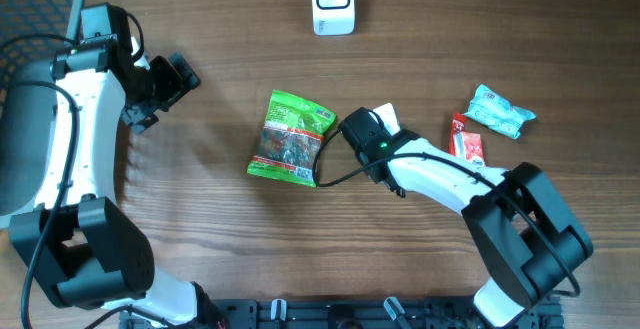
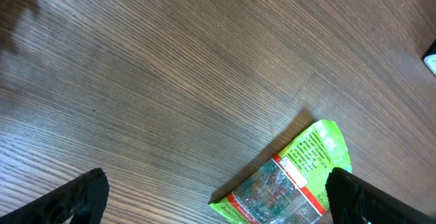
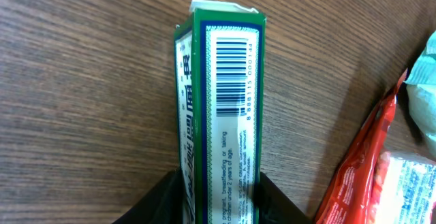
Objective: Scan the item barcode
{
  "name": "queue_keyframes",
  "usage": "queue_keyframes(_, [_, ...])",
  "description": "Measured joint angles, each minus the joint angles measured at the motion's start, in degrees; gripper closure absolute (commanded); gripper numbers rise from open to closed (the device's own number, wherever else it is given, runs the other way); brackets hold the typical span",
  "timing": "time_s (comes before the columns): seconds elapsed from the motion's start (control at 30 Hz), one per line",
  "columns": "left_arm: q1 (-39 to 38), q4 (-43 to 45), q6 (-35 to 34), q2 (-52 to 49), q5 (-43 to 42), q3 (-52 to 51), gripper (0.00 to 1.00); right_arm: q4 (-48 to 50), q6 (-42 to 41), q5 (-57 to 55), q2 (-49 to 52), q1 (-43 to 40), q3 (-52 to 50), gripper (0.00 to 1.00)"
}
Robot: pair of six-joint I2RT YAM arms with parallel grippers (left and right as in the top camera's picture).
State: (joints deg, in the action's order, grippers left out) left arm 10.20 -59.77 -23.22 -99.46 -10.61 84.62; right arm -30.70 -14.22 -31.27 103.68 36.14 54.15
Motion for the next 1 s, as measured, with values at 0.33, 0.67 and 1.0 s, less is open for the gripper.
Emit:
queue_keyframes(0.33, [0.0,0.0,0.0,0.0,0.02,0.0,0.0,-5.09,0.85,-5.62,0.04,-0.02,2.62,0.84])
queue_keyframes(0.67, [0.0,0.0,0.0,0.0,0.02,0.0,0.0,-5.92,0.0,-9.81,2.23,0.0,2.64,0.78])
queue_keyframes(1.0, [0.0,0.0,0.0,0.0,0.02,0.0,0.0,-6.16,-0.02,-14.75,5.51,6.27,2.69,0.71])
